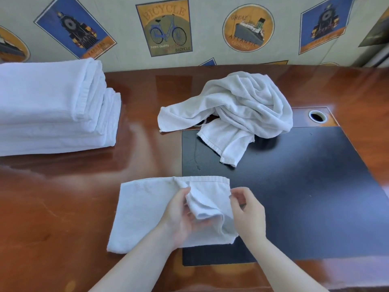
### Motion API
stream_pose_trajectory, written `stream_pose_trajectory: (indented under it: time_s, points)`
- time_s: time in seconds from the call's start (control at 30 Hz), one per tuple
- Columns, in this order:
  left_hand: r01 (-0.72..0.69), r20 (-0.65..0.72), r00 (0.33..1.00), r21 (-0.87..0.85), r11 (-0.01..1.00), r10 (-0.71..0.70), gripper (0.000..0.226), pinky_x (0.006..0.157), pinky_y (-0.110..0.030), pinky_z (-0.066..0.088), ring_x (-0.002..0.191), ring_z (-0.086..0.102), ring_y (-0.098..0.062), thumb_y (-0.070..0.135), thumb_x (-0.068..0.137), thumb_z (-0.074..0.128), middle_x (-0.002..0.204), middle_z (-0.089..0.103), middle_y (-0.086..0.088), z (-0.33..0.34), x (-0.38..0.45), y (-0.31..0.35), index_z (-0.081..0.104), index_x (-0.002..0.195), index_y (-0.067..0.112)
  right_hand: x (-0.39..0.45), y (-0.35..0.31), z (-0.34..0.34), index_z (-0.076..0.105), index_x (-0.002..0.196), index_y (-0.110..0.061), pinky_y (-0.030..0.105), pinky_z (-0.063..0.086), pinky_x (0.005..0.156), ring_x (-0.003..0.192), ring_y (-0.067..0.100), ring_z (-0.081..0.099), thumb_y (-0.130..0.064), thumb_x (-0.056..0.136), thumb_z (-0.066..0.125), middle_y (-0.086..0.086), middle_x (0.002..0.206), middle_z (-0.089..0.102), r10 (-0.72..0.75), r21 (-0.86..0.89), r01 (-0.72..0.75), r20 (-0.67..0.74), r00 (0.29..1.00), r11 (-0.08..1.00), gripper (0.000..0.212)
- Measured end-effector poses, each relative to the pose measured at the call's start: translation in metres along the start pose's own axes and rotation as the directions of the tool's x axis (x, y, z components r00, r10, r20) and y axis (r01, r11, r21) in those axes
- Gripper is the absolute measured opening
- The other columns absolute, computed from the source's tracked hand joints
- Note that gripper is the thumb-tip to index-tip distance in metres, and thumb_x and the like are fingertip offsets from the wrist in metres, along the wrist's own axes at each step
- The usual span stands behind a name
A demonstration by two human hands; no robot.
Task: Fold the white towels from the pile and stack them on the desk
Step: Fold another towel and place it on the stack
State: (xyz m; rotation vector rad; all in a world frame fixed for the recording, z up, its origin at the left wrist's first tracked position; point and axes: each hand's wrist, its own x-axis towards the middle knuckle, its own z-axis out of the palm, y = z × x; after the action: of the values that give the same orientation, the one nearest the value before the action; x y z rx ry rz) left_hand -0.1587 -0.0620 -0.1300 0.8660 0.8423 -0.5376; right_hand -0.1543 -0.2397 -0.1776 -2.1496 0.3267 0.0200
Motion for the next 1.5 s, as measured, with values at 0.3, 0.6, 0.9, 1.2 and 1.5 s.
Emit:
stream_pose_trajectory:
  time_s: [0.3,0.6,0.9,1.2,1.5]
  points:
    - [-0.459,-0.201,0.738,0.549,0.698,0.644,0.022,0.082,-0.029,0.049,0.11,0.061,-0.017,0.011,0.095,0.055,0.115,0.063,0.008,-0.036,0.009,0.008,0.064,0.104,0.029,-0.007,0.01,-0.03,0.063,0.084,-0.038,0.029,0.052,0.067,0.072,0.003,0.062,-0.042,0.088,0.061,-0.014,0.082,0.068,0.29,0.043,-0.305,0.209,0.934,0.951,0.007]
    - [0.03,0.08,0.644,0.991,-0.13,0.761,0.057,0.119,-0.04,0.006,0.151,0.003,-0.016,0.032,0.102,0.038,0.164,0.006,0.003,-0.115,0.029,0.008,0.017,0.155,0.023,-0.038,0.009,-0.005,0.035,0.103,-0.043,0.028,0.045,0.058,0.073,0.001,0.06,-0.05,0.083,0.066,-0.014,0.078,0.065,0.256,-0.178,-0.227,0.159,0.953,0.957,0.038]
    - [-0.159,-0.084,0.521,0.968,0.193,0.85,0.015,0.094,-0.038,0.028,0.117,0.045,-0.026,0.027,0.094,0.06,0.117,0.064,0.001,-0.116,0.052,0.071,0.073,0.103,0.023,-0.059,0.027,-0.015,0.033,0.109,-0.053,0.022,0.042,0.058,0.065,0.0,0.055,-0.035,0.082,0.074,-0.023,0.074,0.066,0.149,-0.084,-0.135,0.194,0.97,0.987,0.053]
    - [0.005,-0.12,0.51,0.991,0.137,0.852,0.02,0.086,-0.039,0.026,0.105,0.044,-0.027,0.025,0.096,0.055,0.102,0.061,-0.001,-0.119,0.069,0.079,0.072,0.085,0.022,-0.066,0.044,-0.012,0.048,0.122,-0.034,0.032,0.041,0.071,0.08,0.01,0.052,-0.022,0.098,0.054,-0.014,0.089,0.061,0.076,-0.149,-0.051,0.167,0.983,0.987,0.028]
    - [0.029,0.01,0.4,0.999,-0.023,0.917,0.01,0.094,-0.039,0.023,0.104,0.046,-0.025,0.025,0.092,0.062,0.103,0.062,0.001,-0.091,0.061,0.076,0.07,0.086,0.026,-0.062,0.042,-0.013,0.04,0.121,-0.043,0.031,0.039,0.075,0.083,0.006,0.047,-0.035,0.09,0.065,-0.024,0.095,0.056,0.044,-0.186,-0.016,0.146,0.988,0.982,0.04]
